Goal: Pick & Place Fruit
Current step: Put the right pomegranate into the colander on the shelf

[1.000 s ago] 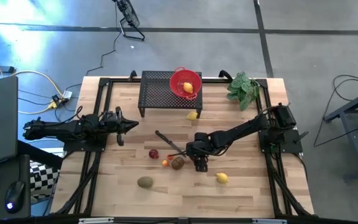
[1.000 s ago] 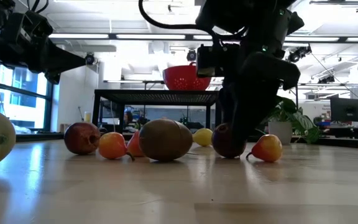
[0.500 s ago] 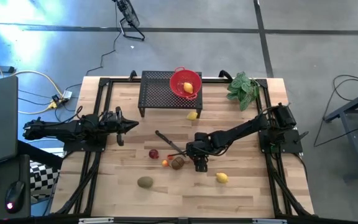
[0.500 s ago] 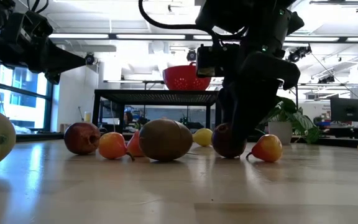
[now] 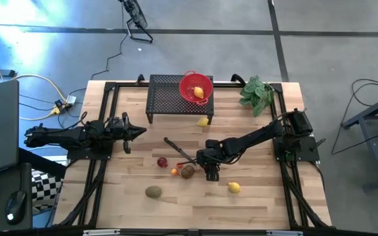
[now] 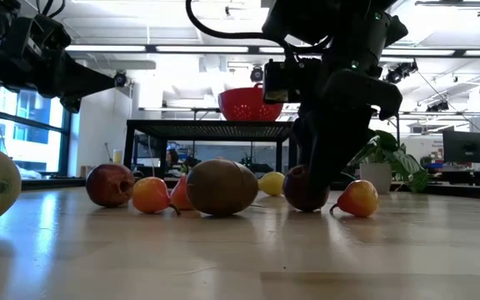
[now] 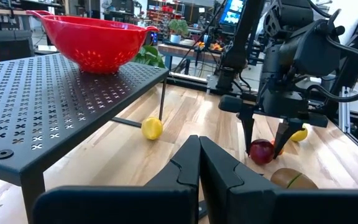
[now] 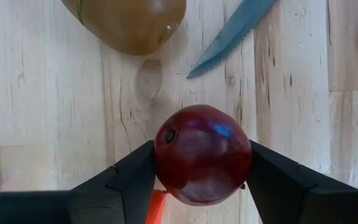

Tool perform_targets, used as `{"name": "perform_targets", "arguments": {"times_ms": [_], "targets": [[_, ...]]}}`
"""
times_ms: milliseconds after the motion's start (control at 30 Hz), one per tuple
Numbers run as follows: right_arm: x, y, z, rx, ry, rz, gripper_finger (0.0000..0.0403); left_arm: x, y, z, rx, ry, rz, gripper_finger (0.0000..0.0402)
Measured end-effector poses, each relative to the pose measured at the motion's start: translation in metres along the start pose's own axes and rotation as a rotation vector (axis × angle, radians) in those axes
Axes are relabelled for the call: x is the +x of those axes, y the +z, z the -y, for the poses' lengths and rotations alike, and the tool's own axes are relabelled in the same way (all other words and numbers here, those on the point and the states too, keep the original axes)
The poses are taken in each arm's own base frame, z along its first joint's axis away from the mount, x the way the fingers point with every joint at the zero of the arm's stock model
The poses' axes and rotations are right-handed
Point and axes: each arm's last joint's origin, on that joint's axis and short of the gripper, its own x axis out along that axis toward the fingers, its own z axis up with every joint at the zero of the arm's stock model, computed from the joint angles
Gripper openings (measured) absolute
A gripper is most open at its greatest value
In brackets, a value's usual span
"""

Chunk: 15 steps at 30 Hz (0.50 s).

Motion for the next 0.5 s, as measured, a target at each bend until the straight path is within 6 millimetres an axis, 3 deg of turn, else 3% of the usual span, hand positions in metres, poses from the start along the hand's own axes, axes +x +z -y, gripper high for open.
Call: {"name": "perform_targets", "arguments": {"times_ms": [333,500], "targets": [[-0.001,0.000,0.000,0.000,0.003,0.001,0.0217,0.000,0.000,0.000,0.000,0.000,0.000,0.0000],[-0.010,0.003,0.000,0.003,0.011,0.029,0.0212,0.000,0.000,0.000,0.000,0.001,0.000,0.0000]]}}
